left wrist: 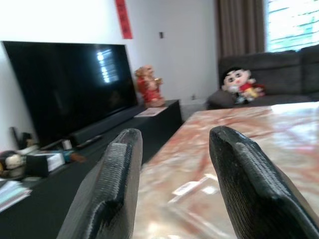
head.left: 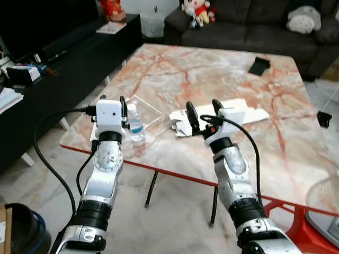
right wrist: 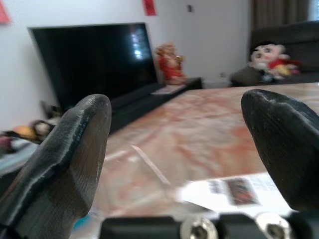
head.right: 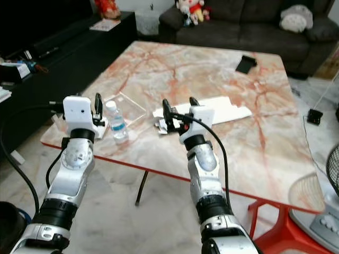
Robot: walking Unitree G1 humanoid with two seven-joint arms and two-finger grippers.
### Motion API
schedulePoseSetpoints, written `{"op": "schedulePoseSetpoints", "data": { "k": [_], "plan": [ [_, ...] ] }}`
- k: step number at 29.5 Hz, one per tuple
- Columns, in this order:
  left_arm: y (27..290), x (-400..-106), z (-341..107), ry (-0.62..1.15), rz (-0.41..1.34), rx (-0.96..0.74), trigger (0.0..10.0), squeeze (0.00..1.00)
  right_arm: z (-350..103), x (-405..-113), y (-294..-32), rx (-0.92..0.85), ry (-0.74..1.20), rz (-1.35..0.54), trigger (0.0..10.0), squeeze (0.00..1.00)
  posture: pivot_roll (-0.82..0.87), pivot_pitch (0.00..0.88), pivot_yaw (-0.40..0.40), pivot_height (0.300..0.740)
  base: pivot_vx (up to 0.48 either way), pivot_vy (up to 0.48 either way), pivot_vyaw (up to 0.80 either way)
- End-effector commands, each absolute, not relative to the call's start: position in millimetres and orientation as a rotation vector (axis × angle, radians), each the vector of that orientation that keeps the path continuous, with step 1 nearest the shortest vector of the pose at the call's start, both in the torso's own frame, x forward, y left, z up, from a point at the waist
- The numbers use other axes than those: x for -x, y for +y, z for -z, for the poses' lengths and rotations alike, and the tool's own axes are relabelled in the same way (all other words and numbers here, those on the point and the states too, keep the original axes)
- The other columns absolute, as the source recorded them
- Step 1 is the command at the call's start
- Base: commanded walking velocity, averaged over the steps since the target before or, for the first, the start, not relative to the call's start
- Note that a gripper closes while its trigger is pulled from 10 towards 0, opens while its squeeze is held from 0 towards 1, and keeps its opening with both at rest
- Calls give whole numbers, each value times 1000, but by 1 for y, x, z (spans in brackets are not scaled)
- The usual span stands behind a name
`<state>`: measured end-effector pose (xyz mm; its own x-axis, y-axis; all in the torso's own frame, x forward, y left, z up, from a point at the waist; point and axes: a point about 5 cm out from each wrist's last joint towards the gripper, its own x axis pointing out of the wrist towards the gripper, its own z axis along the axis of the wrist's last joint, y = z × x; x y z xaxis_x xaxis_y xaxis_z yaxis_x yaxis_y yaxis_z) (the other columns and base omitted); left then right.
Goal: Picking trash to rubbish bin
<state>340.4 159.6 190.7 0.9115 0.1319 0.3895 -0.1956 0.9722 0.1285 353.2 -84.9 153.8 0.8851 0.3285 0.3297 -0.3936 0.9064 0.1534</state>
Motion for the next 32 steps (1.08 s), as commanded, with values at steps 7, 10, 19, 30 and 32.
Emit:
{"op": "schedulePoseSetpoints", "data": {
  "k": [7,10,19,30,32],
  "plan": [
    [154,-341,-201,-416,-158,-149,10000,0,-156,-354,-90,-209,-310,-372,10000,0,34,42,9,740,327,0,0],
    [152,-341,-201,-417,-143,-148,10000,0,-156,-354,-91,-213,-308,-371,10000,0,34,43,6,740,326,0,0],
    [145,-340,-204,-431,-97,-162,10000,0,-155,-354,-90,-221,-300,-371,10000,0,34,43,6,740,202,0,0],
    [147,-345,-195,-365,-73,-170,10000,1000,-153,-354,-90,-222,-293,-374,10000,0,36,45,8,740,0,0,0],
    [147,-345,-195,-366,-72,-169,10000,1000,-153,-354,-90,-222,-292,-374,10000,0,36,45,8,740,0,0,0]
  ]
}}
